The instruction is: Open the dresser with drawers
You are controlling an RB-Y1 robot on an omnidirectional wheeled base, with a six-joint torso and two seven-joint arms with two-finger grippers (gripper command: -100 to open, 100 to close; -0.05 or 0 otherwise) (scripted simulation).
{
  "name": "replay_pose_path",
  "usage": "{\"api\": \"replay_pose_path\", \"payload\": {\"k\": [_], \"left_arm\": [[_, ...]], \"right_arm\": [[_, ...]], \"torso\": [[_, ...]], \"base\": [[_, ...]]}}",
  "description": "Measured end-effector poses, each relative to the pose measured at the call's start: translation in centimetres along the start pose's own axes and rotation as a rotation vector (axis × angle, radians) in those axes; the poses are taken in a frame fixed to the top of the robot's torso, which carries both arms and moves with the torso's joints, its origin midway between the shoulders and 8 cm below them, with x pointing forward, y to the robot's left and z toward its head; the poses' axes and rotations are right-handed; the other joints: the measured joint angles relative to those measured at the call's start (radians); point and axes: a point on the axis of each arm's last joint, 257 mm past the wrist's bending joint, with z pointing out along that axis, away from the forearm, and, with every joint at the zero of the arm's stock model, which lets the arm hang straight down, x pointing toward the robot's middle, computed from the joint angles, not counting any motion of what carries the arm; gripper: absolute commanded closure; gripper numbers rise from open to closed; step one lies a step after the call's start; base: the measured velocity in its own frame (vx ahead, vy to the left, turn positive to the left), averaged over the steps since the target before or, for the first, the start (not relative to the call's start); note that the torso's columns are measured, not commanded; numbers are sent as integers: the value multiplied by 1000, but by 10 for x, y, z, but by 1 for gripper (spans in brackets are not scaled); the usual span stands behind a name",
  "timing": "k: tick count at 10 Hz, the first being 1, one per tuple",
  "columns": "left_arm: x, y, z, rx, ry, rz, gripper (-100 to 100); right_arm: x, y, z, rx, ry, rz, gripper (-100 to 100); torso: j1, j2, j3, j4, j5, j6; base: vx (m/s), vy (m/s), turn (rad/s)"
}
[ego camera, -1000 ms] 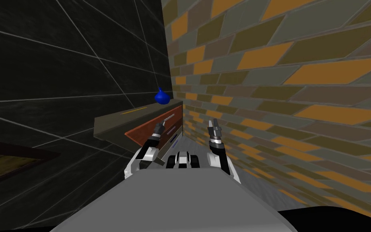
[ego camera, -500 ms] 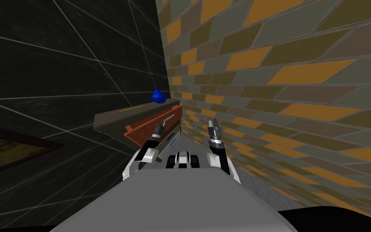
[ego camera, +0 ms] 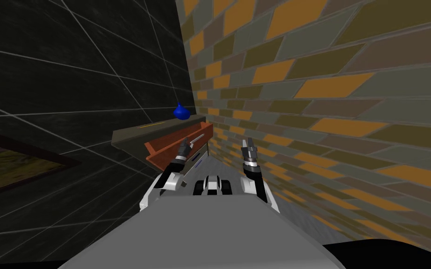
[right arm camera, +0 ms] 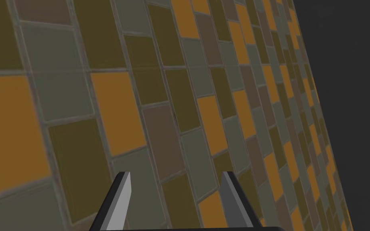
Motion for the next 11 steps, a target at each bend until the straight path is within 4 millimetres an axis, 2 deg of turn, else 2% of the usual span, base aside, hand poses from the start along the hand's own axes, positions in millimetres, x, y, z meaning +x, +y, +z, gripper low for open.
{"api": "replay_pose_path", "payload": {"k": [5, 9, 10, 11], "left_arm": [[2, -31, -12, 1, 6, -3, -100], [3, -41, -23, -29, 7, -5, -100], [3, -40, -23, -34, 6, -4, 0], [2, -38, -24, -38, 5, -4, 0]], "right_arm": [[0, 0, 0, 0, 0, 0, 0], [0, 0, 0, 0, 0, 0, 0], [0, 0, 0, 0, 0, 0, 0], [0, 0, 0, 0, 0, 0, 0]], "torso": [[-10, 7, 4, 1, -3, 1], [-13, 12, 6, 8, -6, 2], [-13, 12, 7, 6, -5, 2], [-11, 11, 6, 4, -4, 1]], "base": [[52, 9, 19], [28, -2, 14], [6, 4, -2], [0, 0, 0]]}}
